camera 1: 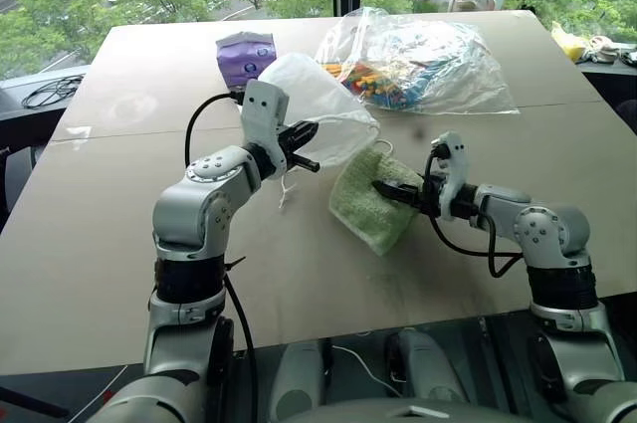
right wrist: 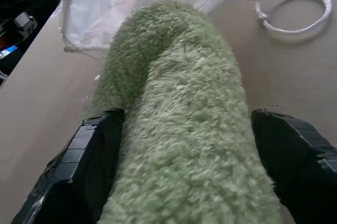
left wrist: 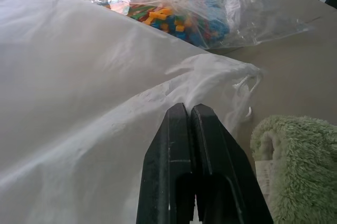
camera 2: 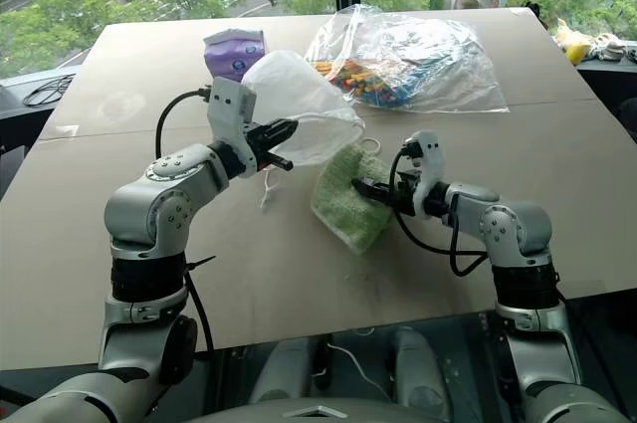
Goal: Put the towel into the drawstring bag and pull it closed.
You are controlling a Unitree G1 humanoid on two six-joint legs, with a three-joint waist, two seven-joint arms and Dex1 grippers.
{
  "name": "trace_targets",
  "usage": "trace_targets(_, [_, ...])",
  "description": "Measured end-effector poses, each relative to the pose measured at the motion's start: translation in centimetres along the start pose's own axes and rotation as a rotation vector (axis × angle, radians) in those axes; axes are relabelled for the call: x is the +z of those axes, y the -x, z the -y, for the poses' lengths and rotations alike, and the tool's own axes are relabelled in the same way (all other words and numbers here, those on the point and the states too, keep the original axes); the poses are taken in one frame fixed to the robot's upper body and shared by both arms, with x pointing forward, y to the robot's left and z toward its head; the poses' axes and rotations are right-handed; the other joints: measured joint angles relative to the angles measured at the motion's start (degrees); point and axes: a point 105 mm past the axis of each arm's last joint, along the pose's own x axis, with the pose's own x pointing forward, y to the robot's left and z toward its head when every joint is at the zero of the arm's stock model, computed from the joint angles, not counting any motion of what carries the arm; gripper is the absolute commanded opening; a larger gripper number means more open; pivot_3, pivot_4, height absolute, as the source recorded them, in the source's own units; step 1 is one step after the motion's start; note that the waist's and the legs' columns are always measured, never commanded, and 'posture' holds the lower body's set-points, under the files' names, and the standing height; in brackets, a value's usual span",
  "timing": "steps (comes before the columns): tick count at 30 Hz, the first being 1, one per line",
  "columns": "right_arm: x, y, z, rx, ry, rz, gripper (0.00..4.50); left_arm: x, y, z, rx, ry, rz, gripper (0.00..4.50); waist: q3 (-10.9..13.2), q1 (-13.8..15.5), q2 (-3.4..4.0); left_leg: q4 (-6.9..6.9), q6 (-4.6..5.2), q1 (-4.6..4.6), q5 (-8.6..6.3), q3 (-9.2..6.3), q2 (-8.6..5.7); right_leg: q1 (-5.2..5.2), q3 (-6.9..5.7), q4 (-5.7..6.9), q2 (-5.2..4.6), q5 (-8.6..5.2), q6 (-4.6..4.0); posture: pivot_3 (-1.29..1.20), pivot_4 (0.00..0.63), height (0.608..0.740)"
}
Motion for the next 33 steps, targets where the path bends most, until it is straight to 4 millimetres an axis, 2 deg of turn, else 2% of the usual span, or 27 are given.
trace_targets(5, [-1.6, -0.3, -0.5, 0.02, -0.004, -0.098, 4.17, -0.4, 0.1, -0.2, 0.008, -0.002, -0.009, 0.0, 0.0, -0.01, 0.0, 0.05, 0.0, 0.0, 0.0, 0.0, -0.01, 0.0, 0.0, 0.03, 0.0, 0.0, 0.0, 0.0, 0.15, 0.74])
trace_targets(6, [-1.6, -0.3, -0.5, 0.018, -0.004, -0.101, 3.94, -0.5, 0.1, -0.2, 0.009, -0.002, -0.011, 0.0, 0.0, 0.01, -0.01, 0.06, 0.0, 0.0, 0.0, -0.01, -0.01, 0.0, 0.0, 0.03, 0.0, 0.0, 0.0, 0.0, 0.15, 0.74])
trace_targets(9, [-1.7, -0.7, -0.4, 0.003, -0.018, -0.091, 2.89, -0.4, 0.2, -0.3, 0.015, -0.007, -0.008, 0.0, -0.01, -0.01, -0.01, 0.08, 0.0, 0.0, 0.0, -0.01, -0.02, 0.0, 0.0, 0.05, 0.01, 0.0, 0.0, 0.0, 0.15, 0.74])
trace_targets(15, [-1.4, -1.3, -0.4, 0.008, -0.076, -0.054, 0.06, -0.3, 0.2, -0.4, 0.025, -0.012, 0.002, 0.0, -0.01, 0.0, -0.01, 0.11, 0.0, -0.01, 0.0, 0.0, 0.0, 0.0, 0.0, 0.07, 0.02, 0.0, 0.0, 0.0, 0.15, 0.74])
trace_targets(21, [-0.4, -1.1, -1.3, 0.085, -0.138, 0.016, 0.01, -0.4, 0.2, -0.4, 0.026, -0.011, 0.0, 0.0, -0.01, 0.01, -0.01, 0.13, 0.0, -0.01, 0.0, -0.01, 0.0, 0.0, 0.0, 0.1, 0.02, 0.01, 0.01, 0.0, 0.15, 0.74])
trace_targets(25, [2.2, -0.7, -3.5, 0.237, -0.21, 0.12, 0.01, -0.5, 0.2, -0.4, 0.023, -0.008, -0.001, 0.0, -0.01, -0.07, -0.01, 0.15, 0.0, 0.0, 0.0, -0.02, 0.01, 0.0, 0.0, 0.14, 0.03, 0.01, 0.0, 0.0, 0.15, 0.74])
trace_targets(26, [3.5, -0.4, -4.4, 0.302, -0.244, 0.176, 0.01, -0.6, 0.3, -0.5, 0.022, -0.008, -0.003, 0.0, -0.01, -0.04, -0.01, 0.15, 0.0, 0.0, 0.0, -0.03, 0.02, 0.01, -0.02, 0.14, 0.03, 0.01, 0.0, 0.0, 0.15, 0.74])
trace_targets(28, [4.3, -0.2, -5.2, 0.353, -0.27, 0.206, 0.01, -0.7, 0.4, -0.5, 0.018, -0.006, -0.006, 0.0, -0.01, -0.04, -0.01, 0.15, 0.0, 0.0, 0.0, -0.03, 0.03, 0.01, -0.02, 0.14, 0.03, 0.01, 0.0, 0.0, 0.15, 0.74])
trace_targets(30, [4.4, -0.2, -5.4, 0.375, -0.302, 0.202, 0.01, -0.7, 0.5, -0.4, 0.0, 0.007, -0.001, 0.0, -0.01, 0.0, -0.01, 0.15, 0.0, -0.01, 0.0, -0.02, 0.03, 0.02, -0.01, 0.12, 0.01, 0.02, 0.0, 0.0, 0.15, 0.74])
trace_targets(33, [3.3, -0.8, -5.3, 0.378, -0.344, 0.144, 0.01, -0.4, 0.7, -0.5, -0.017, 0.016, 0.012, 0.0, -0.01, -0.02, 0.0, 0.15, 0.0, -0.02, 0.0, 0.0, 0.02, 0.01, 0.02, 0.11, 0.0, 0.02, -0.01, 0.0, 0.15, 0.74])
